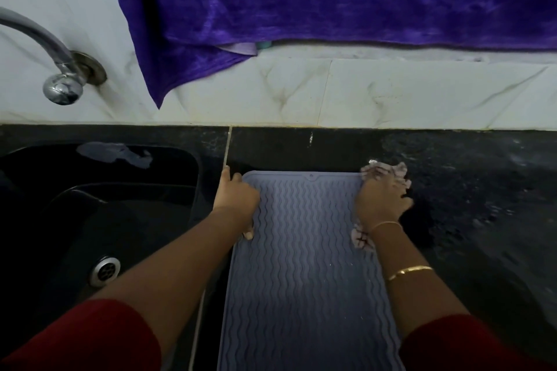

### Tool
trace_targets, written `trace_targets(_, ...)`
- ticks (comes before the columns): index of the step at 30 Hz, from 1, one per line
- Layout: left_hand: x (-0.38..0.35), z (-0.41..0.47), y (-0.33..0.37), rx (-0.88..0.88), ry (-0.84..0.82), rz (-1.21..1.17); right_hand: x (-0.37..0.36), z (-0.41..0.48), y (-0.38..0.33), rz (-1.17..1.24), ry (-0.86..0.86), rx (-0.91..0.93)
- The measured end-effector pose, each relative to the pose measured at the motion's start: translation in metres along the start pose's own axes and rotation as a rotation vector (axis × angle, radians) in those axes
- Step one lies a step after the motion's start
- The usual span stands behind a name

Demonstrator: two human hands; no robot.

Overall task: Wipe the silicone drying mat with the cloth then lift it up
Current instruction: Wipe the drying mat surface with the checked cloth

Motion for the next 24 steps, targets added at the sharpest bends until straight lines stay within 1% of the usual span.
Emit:
trace_targets(2,0.001,0.000,0.001,-0.004,-0.003,0.006,-0.013,-0.006,-0.030,0.023,0.043,0.188)
trace_targets(4,0.002,0.001,0.002,-0.001,0.005,0.016,-0.023,-0.024,-0.068,0.105,0.057,0.419)
trace_targets(5,0.003,0.001,0.002,0.003,0.001,0.021,-0.025,-0.035,-0.083,0.127,0.032,0.530)
trace_targets(7,0.006,0.002,0.004,0.010,-0.031,0.042,-0.023,-0.047,-0.097,0.065,-0.030,0.640)
trace_targets(8,0.008,0.003,0.005,0.009,-0.045,0.055,-0.020,-0.046,-0.093,0.036,-0.031,0.664)
trace_targets(10,0.008,0.003,0.006,0.009,-0.040,0.050,-0.018,-0.034,-0.070,0.061,0.008,0.637)
trace_targets(11,0.006,0.003,0.005,0.011,-0.030,0.039,-0.018,-0.027,-0.055,0.098,0.025,0.575)
trace_targets(12,0.004,0.003,0.004,0.010,-0.021,0.027,-0.016,-0.018,-0.039,0.124,0.027,0.474)
trace_targets(14,-0.003,0.002,-0.001,0.006,-0.020,-0.021,-0.011,-0.007,-0.010,0.112,-0.013,0.285)
trace_targets(15,-0.007,0.002,-0.004,-0.001,-0.019,-0.063,-0.006,-0.002,-0.001,0.125,-0.040,0.235)
trace_targets(16,-0.010,0.001,-0.007,-0.013,-0.017,-0.104,-0.001,0.003,0.005,0.167,-0.061,0.222)
trace_targets(17,-0.012,-0.001,-0.011,-0.026,-0.019,-0.133,0.001,0.009,0.007,0.243,-0.058,0.246)
trace_targets(20,-0.017,-0.007,-0.028,-0.105,-0.048,-0.209,0.005,0.012,-0.019,0.434,0.057,0.465)
trace_targets(22,-0.017,-0.006,-0.041,-0.173,-0.042,-0.269,0.009,0.004,-0.051,0.559,0.095,0.508)
trace_targets(24,-0.019,0.001,-0.051,-0.182,-0.002,-0.311,0.011,-0.007,-0.087,0.622,0.121,0.574)
Point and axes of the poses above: each hand's wrist, its own z-axis towards the middle knuckle, its own x-axis out of the back of the hand, y = z × x, the point moved 1 cm from there along z, towards the middle knuckle, and after that the axes turned 9 degrees about x, right-handed, at the moved point
